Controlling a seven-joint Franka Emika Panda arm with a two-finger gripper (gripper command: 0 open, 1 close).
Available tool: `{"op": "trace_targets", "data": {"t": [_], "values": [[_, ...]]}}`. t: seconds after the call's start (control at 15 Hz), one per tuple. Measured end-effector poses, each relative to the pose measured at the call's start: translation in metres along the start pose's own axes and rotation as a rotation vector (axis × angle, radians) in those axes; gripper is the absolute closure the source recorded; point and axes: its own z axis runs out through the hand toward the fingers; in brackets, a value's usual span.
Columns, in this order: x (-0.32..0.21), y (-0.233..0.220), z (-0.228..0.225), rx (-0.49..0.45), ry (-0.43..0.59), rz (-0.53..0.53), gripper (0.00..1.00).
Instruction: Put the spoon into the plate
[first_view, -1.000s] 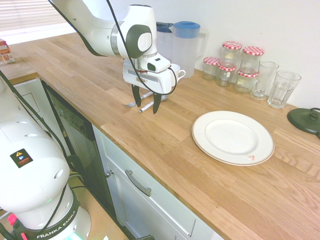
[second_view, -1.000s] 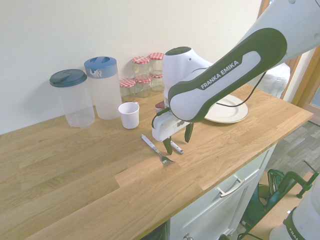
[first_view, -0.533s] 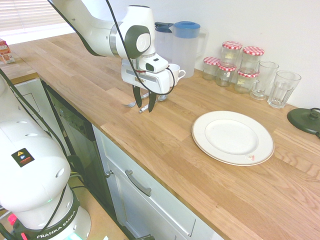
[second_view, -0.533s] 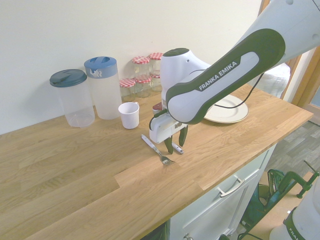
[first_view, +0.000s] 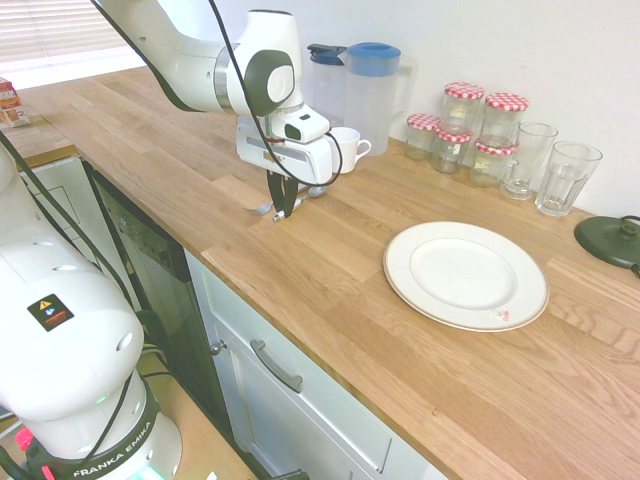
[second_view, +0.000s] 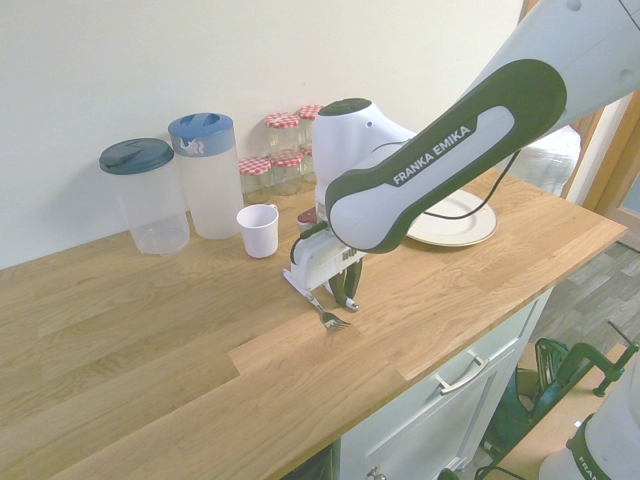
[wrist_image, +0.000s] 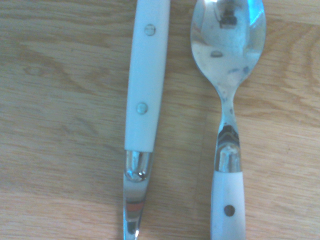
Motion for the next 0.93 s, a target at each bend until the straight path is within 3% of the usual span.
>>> {"op": "trace_targets", "data": {"t": [0.47,0.73,0.93], "values": [[0.002,-0.002,-0.003,0.008,0.004,0.024,1.0],[0.023,-0.01,-0.042,0.063,0.031,0.062,1.0],[0.048,0.015,-0.072,0.077,0.048,0.119,1.0]]}}
